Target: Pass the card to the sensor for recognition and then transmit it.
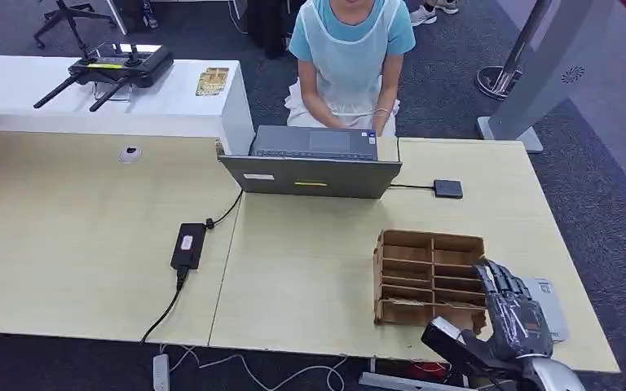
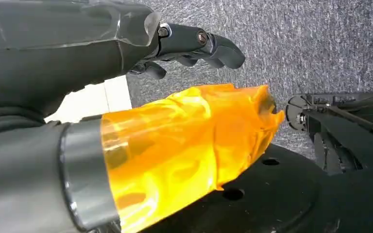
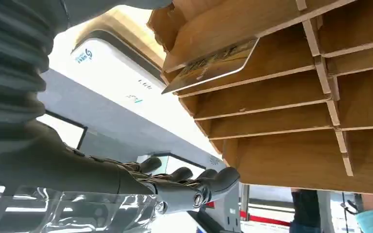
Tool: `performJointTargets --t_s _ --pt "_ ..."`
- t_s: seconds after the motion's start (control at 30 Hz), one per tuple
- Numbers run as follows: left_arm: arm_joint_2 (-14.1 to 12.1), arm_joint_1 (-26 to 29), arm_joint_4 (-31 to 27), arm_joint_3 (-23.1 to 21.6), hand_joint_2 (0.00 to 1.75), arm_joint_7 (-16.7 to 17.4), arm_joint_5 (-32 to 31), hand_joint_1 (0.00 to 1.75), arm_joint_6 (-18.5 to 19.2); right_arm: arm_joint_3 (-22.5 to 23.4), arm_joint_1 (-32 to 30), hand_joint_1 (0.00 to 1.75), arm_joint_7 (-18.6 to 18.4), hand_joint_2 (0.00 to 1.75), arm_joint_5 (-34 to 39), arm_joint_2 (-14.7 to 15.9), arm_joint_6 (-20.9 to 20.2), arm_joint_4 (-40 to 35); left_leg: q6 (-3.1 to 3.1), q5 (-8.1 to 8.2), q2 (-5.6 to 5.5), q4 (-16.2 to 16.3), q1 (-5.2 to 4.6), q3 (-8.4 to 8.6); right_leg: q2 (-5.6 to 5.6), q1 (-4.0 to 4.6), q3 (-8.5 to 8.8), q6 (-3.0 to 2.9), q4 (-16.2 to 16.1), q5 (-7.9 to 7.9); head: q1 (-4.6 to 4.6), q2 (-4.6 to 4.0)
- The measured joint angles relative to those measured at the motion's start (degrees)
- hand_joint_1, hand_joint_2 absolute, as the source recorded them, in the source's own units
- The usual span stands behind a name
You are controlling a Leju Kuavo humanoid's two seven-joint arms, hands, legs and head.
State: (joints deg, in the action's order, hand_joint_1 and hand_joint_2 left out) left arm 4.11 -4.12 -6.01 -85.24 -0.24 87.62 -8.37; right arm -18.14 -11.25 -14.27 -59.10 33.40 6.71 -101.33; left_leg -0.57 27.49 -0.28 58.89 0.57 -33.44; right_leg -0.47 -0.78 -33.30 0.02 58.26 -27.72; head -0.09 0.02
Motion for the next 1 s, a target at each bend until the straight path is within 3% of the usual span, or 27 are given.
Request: performJointTargets --t_s 0.7,1.0 --pt "0.02 0.0 0.0 0.0 0.0 0.15 0.0 0.0 0.5 -0.15 1.16 0.1 1.01 1.75 -0.11 0.0 -0.76 0.83 0.0 0.0 0.0 0.0 0.0 0.0 0.0 0.0 0.0 0.0 0.0 0.0 0.0 0.0" --pt "0.04 0.0 0.0 0.0 0.0 0.15 0.07 0.0 0.5 -0.17 1.58 0.21 1.09 1.75 -0.11 0.0 -0.79 1.09 0.0 0.0 0.0 0.0 0.0 -0.01 0.0 0.0 0.0 0.0 0.0 0.0 0.02 -0.02"
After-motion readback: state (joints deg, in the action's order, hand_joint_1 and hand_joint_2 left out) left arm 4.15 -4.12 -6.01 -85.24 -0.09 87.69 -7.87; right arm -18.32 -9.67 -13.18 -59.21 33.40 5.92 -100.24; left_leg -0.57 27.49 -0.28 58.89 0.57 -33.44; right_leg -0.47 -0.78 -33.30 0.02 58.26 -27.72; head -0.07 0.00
